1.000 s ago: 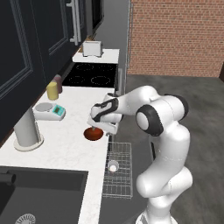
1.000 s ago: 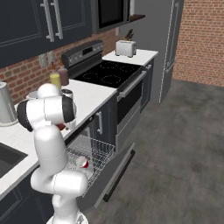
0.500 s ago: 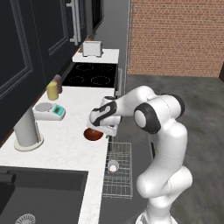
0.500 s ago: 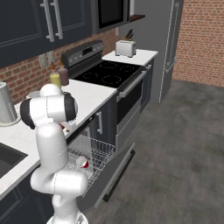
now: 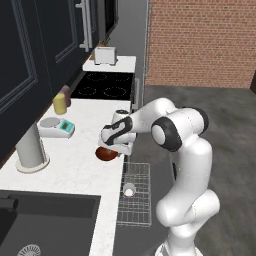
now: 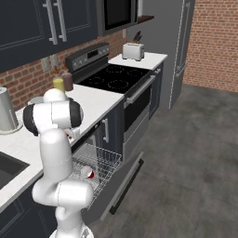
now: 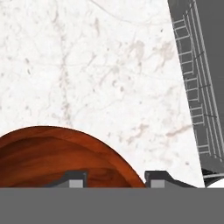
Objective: Pick up the cup and bowl from the counter, place them in the dishwasher, and close the dishwasher door.
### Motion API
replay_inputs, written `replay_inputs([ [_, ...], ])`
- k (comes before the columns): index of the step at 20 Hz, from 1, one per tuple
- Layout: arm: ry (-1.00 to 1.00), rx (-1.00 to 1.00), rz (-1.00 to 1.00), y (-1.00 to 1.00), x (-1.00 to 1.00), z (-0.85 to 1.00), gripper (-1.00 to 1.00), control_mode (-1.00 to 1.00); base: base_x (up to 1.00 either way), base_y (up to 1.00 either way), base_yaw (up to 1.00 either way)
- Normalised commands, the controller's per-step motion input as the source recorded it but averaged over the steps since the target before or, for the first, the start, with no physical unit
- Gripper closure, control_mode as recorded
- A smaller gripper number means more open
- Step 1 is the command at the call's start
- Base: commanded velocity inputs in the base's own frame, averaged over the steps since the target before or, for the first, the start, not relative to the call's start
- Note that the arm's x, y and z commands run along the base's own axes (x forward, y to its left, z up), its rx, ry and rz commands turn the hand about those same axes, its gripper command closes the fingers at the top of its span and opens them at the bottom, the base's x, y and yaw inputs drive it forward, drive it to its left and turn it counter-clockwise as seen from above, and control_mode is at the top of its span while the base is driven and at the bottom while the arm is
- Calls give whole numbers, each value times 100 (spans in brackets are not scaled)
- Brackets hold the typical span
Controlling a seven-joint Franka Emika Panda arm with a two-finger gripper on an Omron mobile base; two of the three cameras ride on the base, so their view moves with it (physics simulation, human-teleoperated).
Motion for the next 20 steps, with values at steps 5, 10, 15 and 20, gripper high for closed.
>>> replay_inputs([
  [5, -6, 0, 0, 1, 4, -11, 100, -100, 0, 0, 0],
  [10, -15, 0, 0, -7, -17, 10, 100, -100, 0, 0, 0],
  [15, -22, 0, 3, -42, -61, 25, 100, -100, 0, 0, 0],
  [20, -6, 0, 0, -84, -78, 23, 100, -100, 0, 0, 0],
])
